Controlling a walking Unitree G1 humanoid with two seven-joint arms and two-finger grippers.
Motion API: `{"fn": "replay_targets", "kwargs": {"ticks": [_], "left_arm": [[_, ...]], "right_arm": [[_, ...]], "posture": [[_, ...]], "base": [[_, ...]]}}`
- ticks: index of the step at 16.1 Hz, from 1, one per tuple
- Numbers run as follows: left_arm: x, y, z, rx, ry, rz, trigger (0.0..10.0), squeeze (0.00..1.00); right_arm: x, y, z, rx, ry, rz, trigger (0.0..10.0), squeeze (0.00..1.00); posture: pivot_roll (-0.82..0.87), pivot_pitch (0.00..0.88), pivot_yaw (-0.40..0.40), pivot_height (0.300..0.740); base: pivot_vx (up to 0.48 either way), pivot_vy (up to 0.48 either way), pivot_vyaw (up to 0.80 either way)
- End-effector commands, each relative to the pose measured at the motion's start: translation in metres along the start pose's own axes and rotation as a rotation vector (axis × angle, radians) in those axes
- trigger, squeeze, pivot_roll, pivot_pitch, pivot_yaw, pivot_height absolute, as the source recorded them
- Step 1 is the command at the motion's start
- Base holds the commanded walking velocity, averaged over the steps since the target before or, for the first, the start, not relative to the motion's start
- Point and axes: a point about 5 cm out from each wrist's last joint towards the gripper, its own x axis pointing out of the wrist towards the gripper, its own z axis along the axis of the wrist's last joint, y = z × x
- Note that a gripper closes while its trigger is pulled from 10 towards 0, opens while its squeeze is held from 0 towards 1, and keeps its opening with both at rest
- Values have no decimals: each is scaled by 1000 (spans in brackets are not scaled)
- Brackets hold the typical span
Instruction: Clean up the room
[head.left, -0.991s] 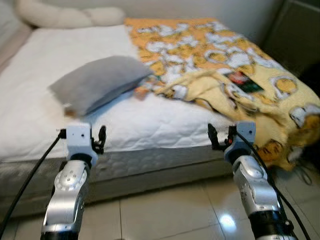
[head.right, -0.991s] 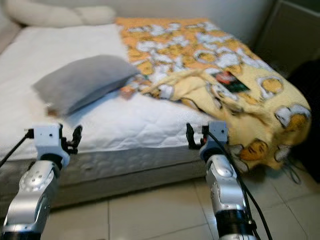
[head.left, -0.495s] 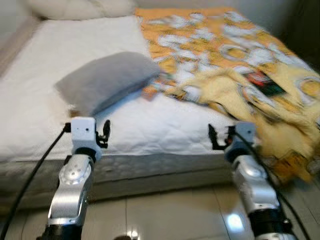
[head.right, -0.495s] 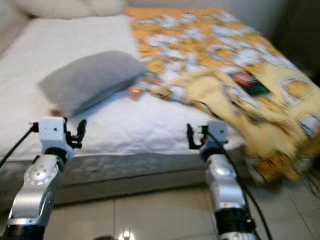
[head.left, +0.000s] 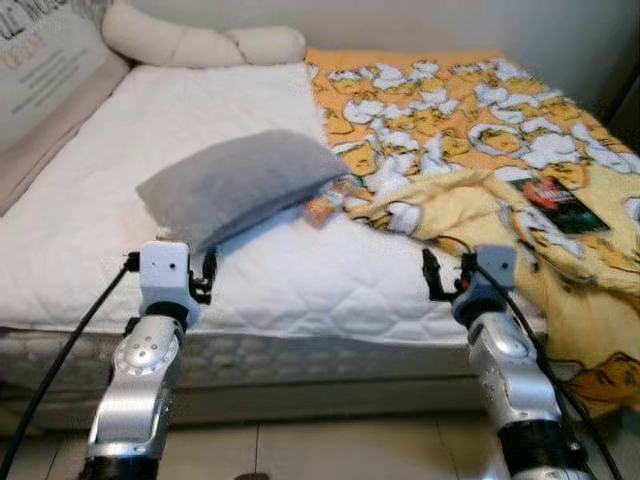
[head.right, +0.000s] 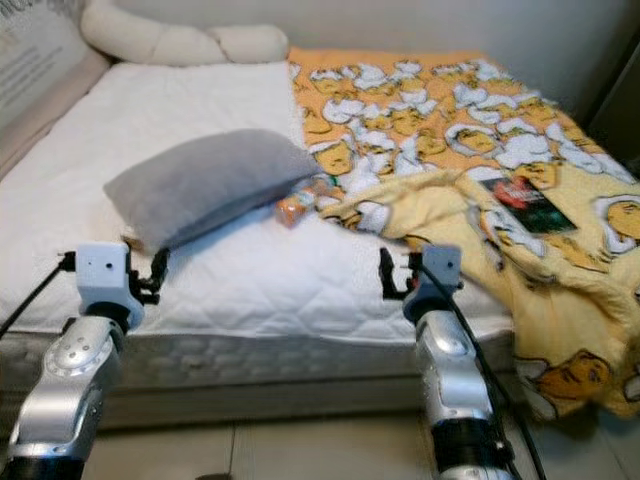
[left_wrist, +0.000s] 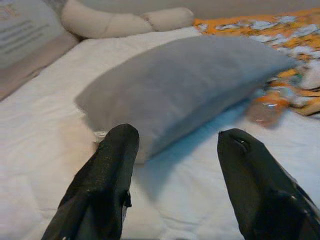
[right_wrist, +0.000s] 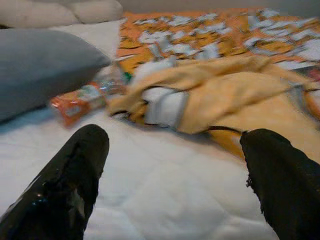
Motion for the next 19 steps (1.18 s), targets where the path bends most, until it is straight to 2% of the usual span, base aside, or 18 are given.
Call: {"fn": "replay_targets", "kwargs": {"ticks": [1,3,7,9,11,19], "left_arm": [[0,0,4,4,-10,-1,10000,0],[0,-1,4,1,-14,-5,10000,0],[0,0,8,10,-24,-14,10000,0],[0,0,8,12,-27,-17,10000,0],[1,-3,8,13,-27,-21,10000,0],[7,-8,9,27,-28,-49,10000,0]], "right_arm": [[2,1,4,-4,-10,10,10000,0],[2,5,4,-21,-11,48,10000,0],[1,5,1,-46,1,45,10000,0],[2,5,0,-20,0,33,10000,0],[2,8,1,-53,0,72,10000,0],[8,4,2,-54,23,60,10000,0]], "posture": [[44,0,-4,740],[44,0,-2,740],[58,0,2,740],[54,0,5,740],[50,0,3,740],[50,0,-5,740]], "base": [[322,0,0],[321,0,0],[318,0,800],[315,0,0],[313,0,0],[308,0,0]]}}
